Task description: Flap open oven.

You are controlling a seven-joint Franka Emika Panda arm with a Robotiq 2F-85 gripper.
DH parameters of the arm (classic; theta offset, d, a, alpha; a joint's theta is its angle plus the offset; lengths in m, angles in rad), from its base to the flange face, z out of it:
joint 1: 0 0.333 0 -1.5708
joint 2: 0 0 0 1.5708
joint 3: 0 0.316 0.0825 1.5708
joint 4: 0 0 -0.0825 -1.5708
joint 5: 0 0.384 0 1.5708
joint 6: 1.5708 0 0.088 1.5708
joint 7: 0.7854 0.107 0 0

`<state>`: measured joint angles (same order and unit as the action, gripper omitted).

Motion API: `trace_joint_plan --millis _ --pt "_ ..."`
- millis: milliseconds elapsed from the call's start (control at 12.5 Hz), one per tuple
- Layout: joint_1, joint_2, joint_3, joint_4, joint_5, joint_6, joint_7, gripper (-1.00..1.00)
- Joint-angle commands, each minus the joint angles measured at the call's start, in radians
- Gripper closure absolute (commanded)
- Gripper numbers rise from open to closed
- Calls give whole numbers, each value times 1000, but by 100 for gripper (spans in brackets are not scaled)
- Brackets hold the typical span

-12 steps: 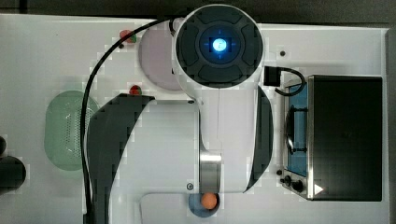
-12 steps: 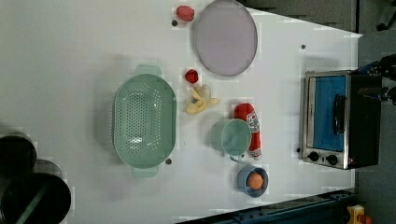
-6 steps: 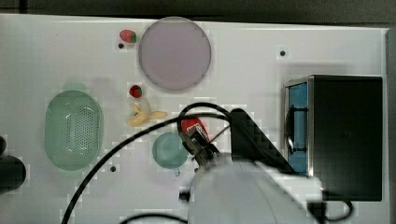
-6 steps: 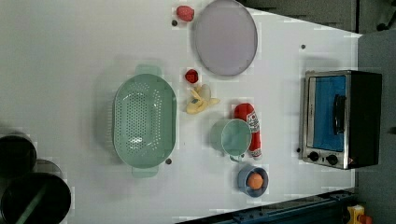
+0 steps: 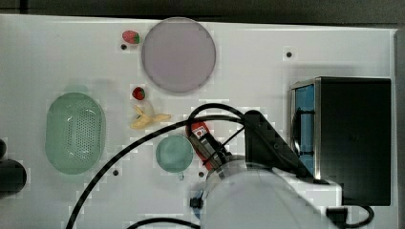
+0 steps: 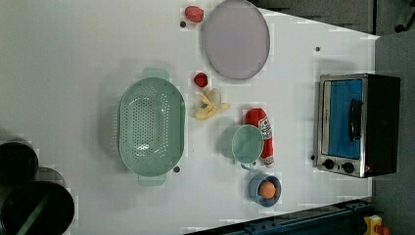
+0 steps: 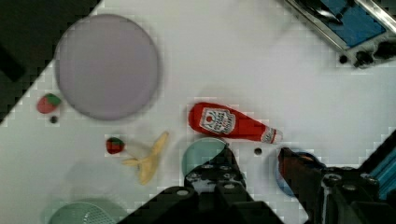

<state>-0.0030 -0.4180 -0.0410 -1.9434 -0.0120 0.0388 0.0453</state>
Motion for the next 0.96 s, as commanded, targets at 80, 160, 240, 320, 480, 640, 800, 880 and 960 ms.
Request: trace_joint_plan --millis 80,160,240,320,480,640,800,880,960 --pt "-5 44 -9 -11 2 -16 -45 65" --pt "-6 44 -11 -24 2 -16 -51 65" --pt "-7 44 -16 -40 -2 -16 -87 65" --pt "-8 45 -22 -58 -5 -14 -159 65" --pt "-13 46 -41 -98 -34 10 -340 65" --pt "-22 47 -71 -140 -70 73 -509 65" --pt "-31 47 -113 -184 -101 138 -651 65" --pt "-36 47 -136 -205 -105 163 -706 65" --pt "-40 50 -164 -228 -107 200 -744 65"
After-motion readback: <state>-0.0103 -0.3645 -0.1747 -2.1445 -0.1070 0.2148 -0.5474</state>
